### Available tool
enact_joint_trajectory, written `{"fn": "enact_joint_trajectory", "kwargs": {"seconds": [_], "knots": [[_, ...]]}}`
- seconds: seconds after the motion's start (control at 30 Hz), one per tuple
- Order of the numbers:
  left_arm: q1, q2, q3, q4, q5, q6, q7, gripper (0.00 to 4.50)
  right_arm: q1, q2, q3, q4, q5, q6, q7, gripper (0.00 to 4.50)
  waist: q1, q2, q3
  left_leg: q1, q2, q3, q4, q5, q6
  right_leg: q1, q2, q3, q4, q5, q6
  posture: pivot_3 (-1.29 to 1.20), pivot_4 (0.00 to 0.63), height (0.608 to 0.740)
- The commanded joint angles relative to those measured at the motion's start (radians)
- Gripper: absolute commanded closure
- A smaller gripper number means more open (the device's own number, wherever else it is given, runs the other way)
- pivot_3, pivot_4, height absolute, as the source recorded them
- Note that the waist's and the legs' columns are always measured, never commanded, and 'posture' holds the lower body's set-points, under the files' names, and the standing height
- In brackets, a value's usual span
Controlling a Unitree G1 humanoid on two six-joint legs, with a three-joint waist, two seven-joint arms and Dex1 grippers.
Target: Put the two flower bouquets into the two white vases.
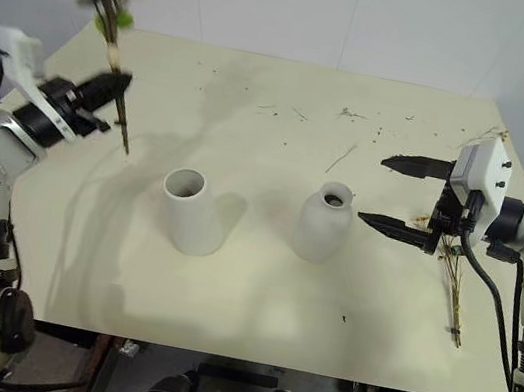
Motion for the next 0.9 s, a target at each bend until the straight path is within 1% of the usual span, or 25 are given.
{"fn": "enact_joint_trajectory", "kwargs": {"seconds": [0.03,0.07,0.13,0.2,0.3,0.43,0.5,0.6,0.77,0.9], "knots": [[-0.003,-0.012,0.034,-0.129,-0.197,0.034,-0.078,4.49,-0.014,0.003,-0.024,-0.011,0.003,-0.023,-0.019,0.0,-0.004,0.0,0.0,0.0,0.0,0.0,0.0,0.0,0.0,0.0,0.0,0.0,0.0,0.0,0.0,0.0,0.15,0.74],[0.002,-0.017,0.03,-0.155,-0.249,0.059,-0.089,4.49,-0.012,0.005,-0.023,-0.013,0.003,-0.024,-0.025,0.0,-0.003,0.0,0.0,0.001,0.001,0.001,0.0,0.0,0.0,0.0,0.0,0.0,0.001,0.0,0.0,0.0,0.15,0.74],[0.014,-0.018,0.008,-0.178,-0.282,0.073,-0.095,4.49,-0.009,0.008,-0.023,-0.011,0.003,-0.027,-0.032,0.0,-0.003,0.0,0.0,0.001,0.001,0.001,0.001,0.0,0.001,0.0,0.001,0.0,0.001,0.0,0.0,0.0,0.15,0.74],[0.042,-0.013,-0.024,-0.197,-0.262,0.048,-0.12,4.49,-0.002,0.012,-0.027,-0.016,0.002,-0.027,-0.039,0.0,-0.002,0.0,0.0,0.001,0.001,0.001,0.002,-0.001,0.001,0.001,0.001,0.001,0.002,0.0,0.0,0.0,0.15,0.74],[0.077,-0.012,-0.056,-0.205,-0.259,0.04,-0.138,4.49,0.001,0.015,-0.03,-0.016,0.002,-0.031,-0.048,0.0,-0.001,0.0,0.0,0.006,0.001,0.001,0.002,-0.001,0.002,0.007,0.001,0.001,0.001,0.0,0.0,0.0,0.15,0.74],[0.156,-0.006,-0.124,-0.214,-0.184,-0.034,-0.199,4.49,0.011,0.016,-0.036,-0.026,0.007,-0.029,-0.064,0.0,-0.001,0.0,0.0,0.006,0.001,0.001,0.002,-0.001,0.002,0.007,0.001,0.001,0.001,0.0,0.0,0.0,0.15,0.74],[0.19,-0.027,-0.142,-0.194,-0.138,-0.105,-0.214,4.49,0.017,0.02,-0.04,-0.031,0.009,-0.03,-0.075,0.0,-0.001,0.0,0.0,0.006,0.001,0.001,0.002,-0.001,0.002,0.007,0.001,0.001,0.001,0.0,0.0,0.0,0.15,0.74],[0.197,-0.059,-0.153,-0.161,-0.103,-0.18,-0.209,4.49,0.026,0.024,-0.042,-0.044,0.013,-0.026,-0.09,0.0,0.001,0.0,0.0,0.006,0.001,0.001,0.001,-0.001,0.002,0.007,0.001,0.001,0.0,0.0,0.0,0.0,0.15,0.74],[0.197,-0.108,-0.193,-0.159,-0.09,-0.217,-0.203,4.49,0.049,0.022,-0.053,-0.075,0.024,-0.009,-0.11,0.0,0.002,0.0,0.0,0.006,0.001,0.001,0.001,-0.002,0.003,0.007,0.001,0.001,-0.001,0.0,0.0,0.0,0.15,0.74],[0.19,-0.116,-0.208,-0.159,-0.097,-0.222,-0.208,4.49,0.054,0.021,-0.052,-0.087,0.028,-0.004,-0.123,0.0,0.001,0.0,0.0,0.006,0.001,0.001,0.001,-0.002,0.003,0.007,0.001,0.001,-0.001,0.0,0.0,0.0,0.15,0.74]]}}
